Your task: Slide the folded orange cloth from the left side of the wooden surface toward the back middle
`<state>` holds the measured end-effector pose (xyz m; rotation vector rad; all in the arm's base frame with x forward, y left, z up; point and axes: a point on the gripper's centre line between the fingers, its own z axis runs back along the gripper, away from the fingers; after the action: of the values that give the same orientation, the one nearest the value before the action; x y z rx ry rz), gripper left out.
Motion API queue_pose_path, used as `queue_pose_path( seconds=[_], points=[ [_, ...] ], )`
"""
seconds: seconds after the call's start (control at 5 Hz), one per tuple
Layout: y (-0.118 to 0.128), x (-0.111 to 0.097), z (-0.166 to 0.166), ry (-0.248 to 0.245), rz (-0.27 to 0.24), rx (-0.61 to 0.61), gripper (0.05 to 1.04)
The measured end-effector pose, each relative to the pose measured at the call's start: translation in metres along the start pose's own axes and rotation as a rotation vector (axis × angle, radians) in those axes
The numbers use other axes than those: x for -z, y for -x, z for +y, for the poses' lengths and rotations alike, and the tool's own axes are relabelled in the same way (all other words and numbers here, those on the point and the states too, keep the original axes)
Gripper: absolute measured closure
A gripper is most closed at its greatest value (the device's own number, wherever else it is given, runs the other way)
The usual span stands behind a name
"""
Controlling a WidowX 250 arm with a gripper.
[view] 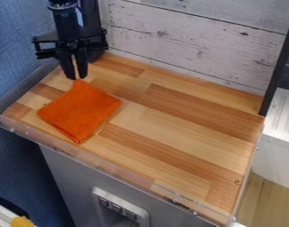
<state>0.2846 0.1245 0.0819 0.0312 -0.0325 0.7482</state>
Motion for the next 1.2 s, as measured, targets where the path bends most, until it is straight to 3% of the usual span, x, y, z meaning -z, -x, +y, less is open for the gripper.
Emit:
queue_pose_path(
  seconds=[0.2, 0.6, 1.2],
  points=[
    [0.006, 0.011, 0.002, -0.005, 0.009, 0.006, 1.017],
    [0.015, 0.037, 0.005, -0.017, 0.046, 0.023, 1.024],
    [0.006, 0.066, 0.008, 0.018, 0.081, 0.024, 1.025]
  ],
)
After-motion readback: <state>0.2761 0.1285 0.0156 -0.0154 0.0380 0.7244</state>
